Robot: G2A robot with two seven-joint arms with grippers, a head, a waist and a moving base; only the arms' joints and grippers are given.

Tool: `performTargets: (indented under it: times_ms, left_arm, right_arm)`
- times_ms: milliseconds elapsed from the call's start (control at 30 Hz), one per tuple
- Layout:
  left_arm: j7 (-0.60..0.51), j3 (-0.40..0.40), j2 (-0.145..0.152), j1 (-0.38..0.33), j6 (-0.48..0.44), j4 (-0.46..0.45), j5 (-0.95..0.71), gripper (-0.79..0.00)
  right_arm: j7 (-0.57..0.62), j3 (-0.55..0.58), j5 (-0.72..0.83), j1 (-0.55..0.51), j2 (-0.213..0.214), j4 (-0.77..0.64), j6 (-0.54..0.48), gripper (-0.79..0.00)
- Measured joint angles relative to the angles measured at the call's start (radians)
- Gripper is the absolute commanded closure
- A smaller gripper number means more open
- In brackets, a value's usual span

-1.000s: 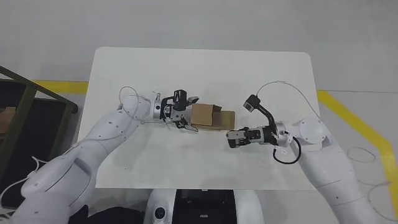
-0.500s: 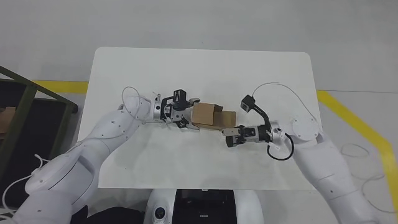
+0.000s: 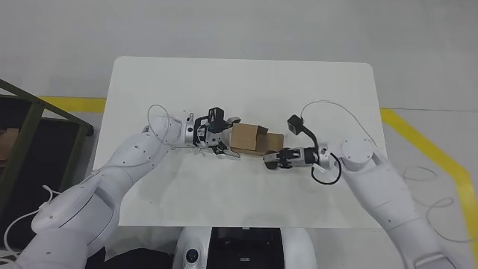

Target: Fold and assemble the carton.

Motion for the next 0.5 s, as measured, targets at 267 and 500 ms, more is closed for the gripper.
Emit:
performTargets:
  times_ms: [267, 500]
  left_arm:
    - [-0.005, 0.001, 0.000, 0.002, -0.005, -0.004, -0.005, -0.720]
    - [-0.009, 0.000, -0.001, 0.003, -0.009, -0.006, -0.011, -0.717]
  right_arm:
    - [-0.068, -0.032, -0.053, 0.032, -0.010, 0.040, 0.038, 0.000]
    - [-0.097, -0.030, -0.067, 0.033, -0.010, 0.034, 0.031, 0.000]
